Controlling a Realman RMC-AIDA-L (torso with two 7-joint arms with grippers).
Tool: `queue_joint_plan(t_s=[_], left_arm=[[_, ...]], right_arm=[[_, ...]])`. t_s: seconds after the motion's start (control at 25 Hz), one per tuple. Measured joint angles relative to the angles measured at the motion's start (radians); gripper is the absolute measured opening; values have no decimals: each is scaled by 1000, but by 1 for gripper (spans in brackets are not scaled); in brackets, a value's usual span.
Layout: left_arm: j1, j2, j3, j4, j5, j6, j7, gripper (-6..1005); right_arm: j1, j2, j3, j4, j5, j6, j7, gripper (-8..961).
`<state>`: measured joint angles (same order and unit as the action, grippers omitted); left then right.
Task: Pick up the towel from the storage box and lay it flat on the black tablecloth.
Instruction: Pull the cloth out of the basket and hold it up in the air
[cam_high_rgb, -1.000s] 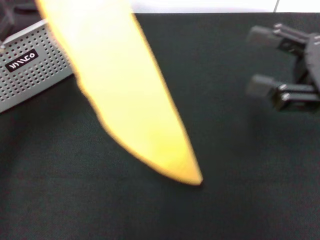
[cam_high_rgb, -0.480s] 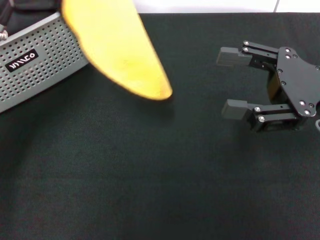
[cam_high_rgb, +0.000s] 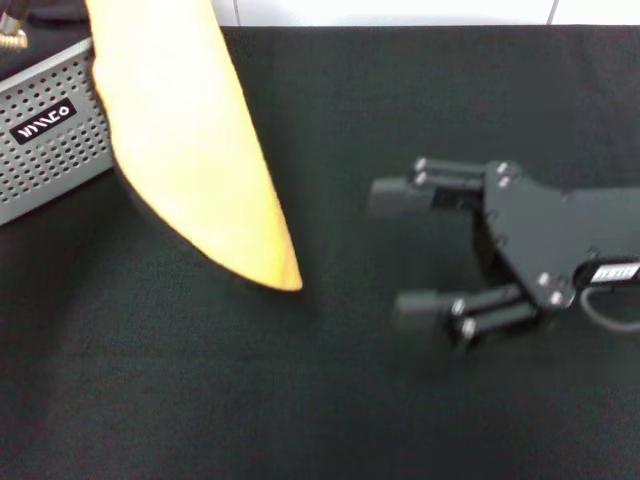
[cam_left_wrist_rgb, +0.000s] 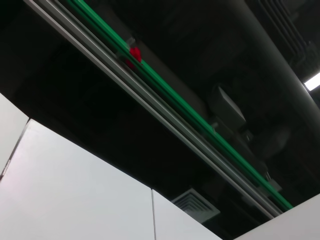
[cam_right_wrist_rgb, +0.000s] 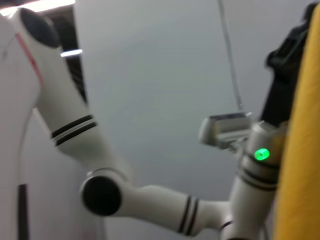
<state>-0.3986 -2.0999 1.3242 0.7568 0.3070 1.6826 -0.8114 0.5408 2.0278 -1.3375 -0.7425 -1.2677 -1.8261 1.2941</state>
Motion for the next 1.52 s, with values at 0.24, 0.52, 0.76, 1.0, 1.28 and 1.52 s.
queue_joint_plan(t_s=[0.24,0.52,0.76,1.0,1.28,1.52], left_arm=[[-14,-1,9,0,-19,-4,27,4],[-35,0,45,6,-81,-10,32,4],[-47,2,99,15,-157,-11,29,4],[-45,2,122,18,-183,-12,32,4],[-30,1,117,6,-184,-12,32,4],[-9,0,117,4,-191,-8,32,4]], right_arm=[[26,0,-125,2,4,7,-29,859],[31,0,-231,8,45,202,-49,860],[34,0,-345,8,132,381,-71,860],[30,0,-388,5,225,414,-136,859],[-34,-1,-341,7,366,390,-227,859],[-123,-1,-309,19,542,380,-362,859]])
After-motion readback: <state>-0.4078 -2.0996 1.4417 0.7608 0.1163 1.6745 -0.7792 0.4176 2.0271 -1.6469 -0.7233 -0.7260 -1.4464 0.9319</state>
